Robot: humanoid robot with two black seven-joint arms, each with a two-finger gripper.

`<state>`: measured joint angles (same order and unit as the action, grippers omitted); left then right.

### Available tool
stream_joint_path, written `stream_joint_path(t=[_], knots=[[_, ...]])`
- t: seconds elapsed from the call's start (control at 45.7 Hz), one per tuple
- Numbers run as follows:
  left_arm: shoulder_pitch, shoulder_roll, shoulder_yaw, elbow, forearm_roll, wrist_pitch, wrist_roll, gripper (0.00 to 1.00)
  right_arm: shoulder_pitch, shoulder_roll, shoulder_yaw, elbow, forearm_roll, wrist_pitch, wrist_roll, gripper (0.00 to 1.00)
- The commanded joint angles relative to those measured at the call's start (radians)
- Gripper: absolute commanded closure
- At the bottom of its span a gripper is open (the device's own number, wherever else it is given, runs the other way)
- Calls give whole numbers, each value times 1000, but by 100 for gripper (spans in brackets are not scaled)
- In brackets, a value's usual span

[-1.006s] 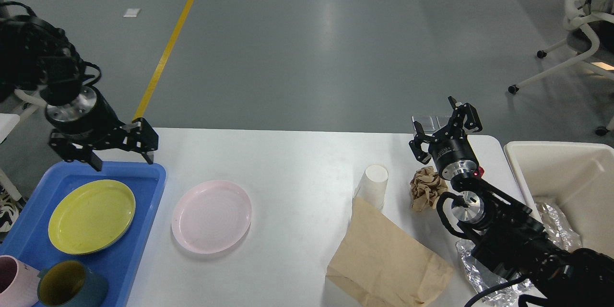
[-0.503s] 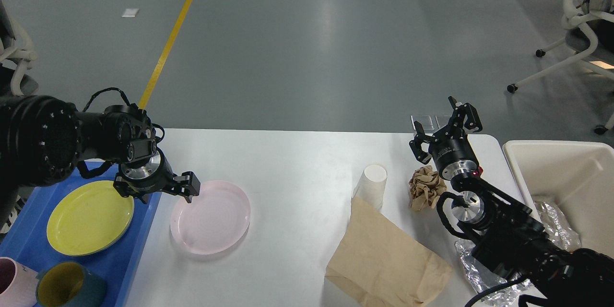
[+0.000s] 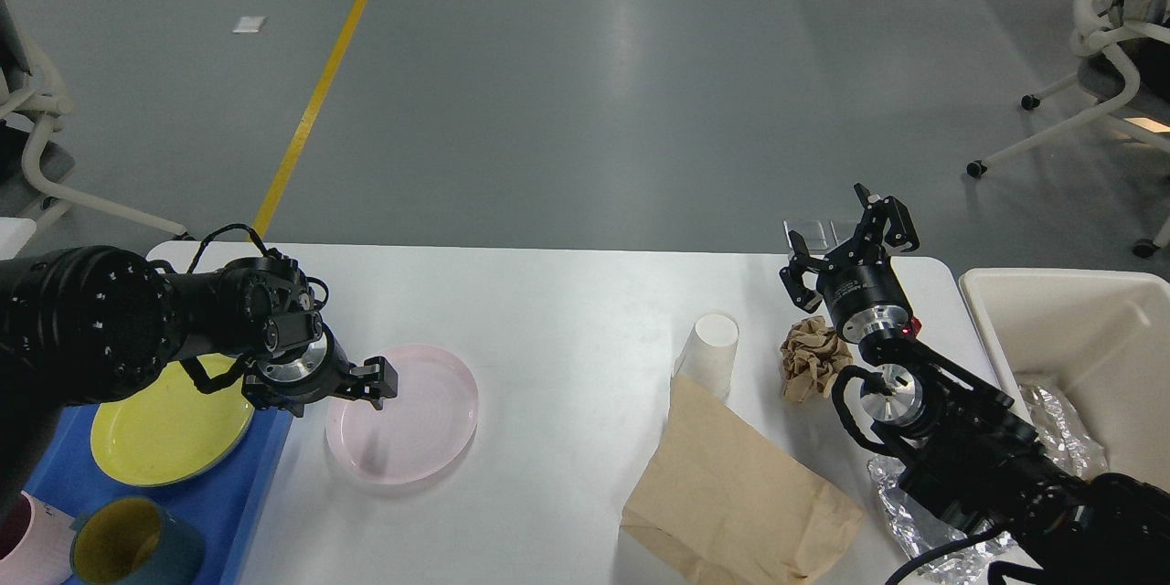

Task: Tidy desktop
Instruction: 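Move the left gripper to the pink plate rim, then grasp the pink plate rim with the left gripper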

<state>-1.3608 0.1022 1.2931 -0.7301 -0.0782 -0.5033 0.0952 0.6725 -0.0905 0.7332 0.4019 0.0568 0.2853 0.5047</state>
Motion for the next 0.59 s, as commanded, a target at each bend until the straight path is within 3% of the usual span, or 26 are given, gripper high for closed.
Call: stream_joint_path(t=[0.0, 0.306, 0.569], knots=[[11, 4, -6, -2, -2, -3, 0, 5, -1, 0, 0, 0, 0, 0, 0, 0], [52, 8, -11, 0, -2, 0, 0, 7, -1, 0, 0, 0, 0, 0, 0, 0], [86, 7, -43, 15, -2, 0, 0, 24, 1, 0, 0, 0, 0, 0, 0, 0]])
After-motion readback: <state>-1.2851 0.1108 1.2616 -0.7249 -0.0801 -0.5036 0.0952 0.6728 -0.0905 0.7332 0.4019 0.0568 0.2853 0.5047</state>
